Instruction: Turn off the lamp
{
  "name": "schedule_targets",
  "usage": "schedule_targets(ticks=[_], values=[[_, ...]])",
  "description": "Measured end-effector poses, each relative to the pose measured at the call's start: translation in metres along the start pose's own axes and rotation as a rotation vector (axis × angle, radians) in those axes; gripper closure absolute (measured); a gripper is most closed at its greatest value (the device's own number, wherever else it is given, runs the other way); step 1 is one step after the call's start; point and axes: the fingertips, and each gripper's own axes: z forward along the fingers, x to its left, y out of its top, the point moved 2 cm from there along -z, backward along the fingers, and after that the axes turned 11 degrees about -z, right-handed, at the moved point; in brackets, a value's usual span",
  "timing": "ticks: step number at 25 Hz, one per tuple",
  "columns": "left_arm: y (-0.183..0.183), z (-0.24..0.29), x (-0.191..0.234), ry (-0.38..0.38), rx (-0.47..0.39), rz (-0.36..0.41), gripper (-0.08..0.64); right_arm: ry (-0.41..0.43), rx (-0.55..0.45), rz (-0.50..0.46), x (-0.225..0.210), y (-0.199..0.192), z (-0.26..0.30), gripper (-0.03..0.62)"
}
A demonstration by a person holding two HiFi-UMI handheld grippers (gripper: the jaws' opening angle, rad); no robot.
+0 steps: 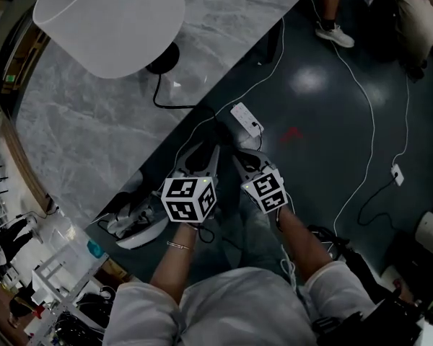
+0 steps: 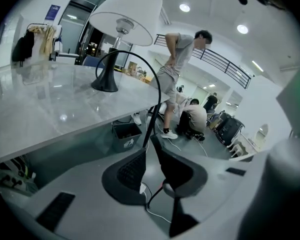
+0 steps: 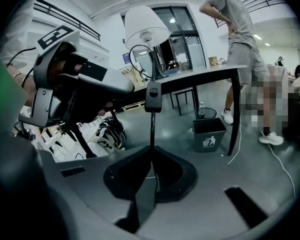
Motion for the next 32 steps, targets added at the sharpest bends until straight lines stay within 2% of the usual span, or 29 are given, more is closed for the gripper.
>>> schedule_targets(ticks=[2,5,26,32], values=[[-0.007,-0.002,0.007,0.02,0.009,-0.006,0.466,-0.001,0.008,0.009,0.0,-0.003,0.004,0.579],[-0.014,-0.004,0.018,0.067,0.019,0.007,0.547,0.001,0.019,0.021,0.0,-0.006,0.012,0.58],[-0.065,-0.03,0.068,0.101,0.026,-0.038,0.552,-0.042,0.175,0.155,-0.012,-0.068,0.108,0.578],[-0.075,-0.04,0.078,0.109,0.01,-0.067,0.552,-0.045,0.186,0.184,-0.012,-0.087,0.124,0.577]])
